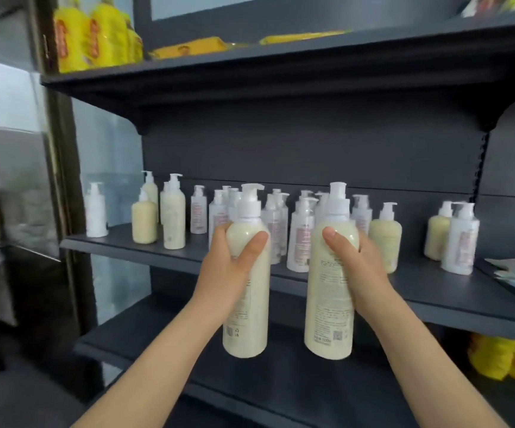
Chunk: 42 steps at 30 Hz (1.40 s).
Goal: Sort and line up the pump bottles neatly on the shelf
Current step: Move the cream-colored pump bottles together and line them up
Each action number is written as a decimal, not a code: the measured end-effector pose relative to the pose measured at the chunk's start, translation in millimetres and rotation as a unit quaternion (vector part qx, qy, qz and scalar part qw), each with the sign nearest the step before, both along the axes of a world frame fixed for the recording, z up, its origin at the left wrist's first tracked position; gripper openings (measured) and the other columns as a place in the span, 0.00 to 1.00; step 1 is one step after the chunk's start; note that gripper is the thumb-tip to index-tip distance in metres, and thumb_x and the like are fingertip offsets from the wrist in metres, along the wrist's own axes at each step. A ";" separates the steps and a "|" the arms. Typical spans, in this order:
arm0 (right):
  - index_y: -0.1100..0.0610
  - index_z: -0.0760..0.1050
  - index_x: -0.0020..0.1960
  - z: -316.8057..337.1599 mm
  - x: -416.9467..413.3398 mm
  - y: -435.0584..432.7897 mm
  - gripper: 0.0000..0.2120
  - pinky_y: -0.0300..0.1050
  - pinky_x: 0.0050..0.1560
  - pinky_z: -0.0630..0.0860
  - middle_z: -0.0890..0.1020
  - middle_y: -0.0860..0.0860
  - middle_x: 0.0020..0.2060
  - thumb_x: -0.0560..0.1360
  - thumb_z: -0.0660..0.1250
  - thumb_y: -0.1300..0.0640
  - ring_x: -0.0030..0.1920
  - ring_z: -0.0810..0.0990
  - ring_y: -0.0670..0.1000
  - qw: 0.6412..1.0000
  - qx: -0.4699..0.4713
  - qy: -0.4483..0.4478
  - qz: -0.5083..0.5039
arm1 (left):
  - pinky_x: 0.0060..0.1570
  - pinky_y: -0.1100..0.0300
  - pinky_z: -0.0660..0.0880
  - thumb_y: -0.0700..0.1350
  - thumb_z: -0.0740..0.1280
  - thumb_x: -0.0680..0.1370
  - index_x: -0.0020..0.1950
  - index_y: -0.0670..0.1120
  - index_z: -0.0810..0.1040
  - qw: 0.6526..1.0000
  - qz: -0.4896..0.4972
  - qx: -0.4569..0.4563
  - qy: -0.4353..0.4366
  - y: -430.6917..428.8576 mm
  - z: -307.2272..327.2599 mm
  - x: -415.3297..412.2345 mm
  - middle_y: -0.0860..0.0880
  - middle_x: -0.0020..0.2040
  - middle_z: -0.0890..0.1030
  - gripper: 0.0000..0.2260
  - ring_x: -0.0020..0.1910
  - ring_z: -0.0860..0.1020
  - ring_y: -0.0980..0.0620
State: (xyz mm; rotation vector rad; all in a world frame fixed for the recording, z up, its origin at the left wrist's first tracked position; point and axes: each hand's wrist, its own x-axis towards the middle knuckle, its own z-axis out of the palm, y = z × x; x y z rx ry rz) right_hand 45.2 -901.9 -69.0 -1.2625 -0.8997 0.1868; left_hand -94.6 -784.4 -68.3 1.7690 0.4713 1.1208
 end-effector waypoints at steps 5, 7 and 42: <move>0.52 0.76 0.51 11.3 -39.5 68.3 0.20 0.50 0.40 0.79 0.84 0.55 0.43 0.64 0.69 0.41 0.42 0.84 0.55 0.998 0.000 -0.016 0.061 | 0.40 0.64 0.70 0.55 0.63 0.76 0.58 0.54 0.65 0.998 0.064 -0.005 -0.016 59.8 7.1 -49.2 0.59 0.46 0.74 0.14 0.45 0.74 0.62; 0.50 0.76 0.50 12.3 -49.7 97.7 0.19 0.52 0.42 0.80 0.83 0.54 0.44 0.65 0.72 0.41 0.43 0.84 0.55 0.996 -0.003 -0.012 0.088 | 0.45 0.59 0.73 0.54 0.63 0.76 0.58 0.54 0.66 0.996 0.083 -0.010 -0.020 86.2 7.4 -63.2 0.58 0.46 0.75 0.13 0.47 0.76 0.58; 0.53 0.76 0.49 114.2 -85.3 565.6 0.18 0.53 0.44 0.82 0.84 0.56 0.43 0.68 0.69 0.41 0.41 0.84 0.54 0.997 0.042 -0.064 -0.008 | 0.50 0.53 0.76 0.60 0.56 0.78 0.51 0.54 0.71 0.995 -0.045 0.027 -0.085 601.6 144.2 -62.0 0.50 0.49 0.79 0.12 0.48 0.79 0.51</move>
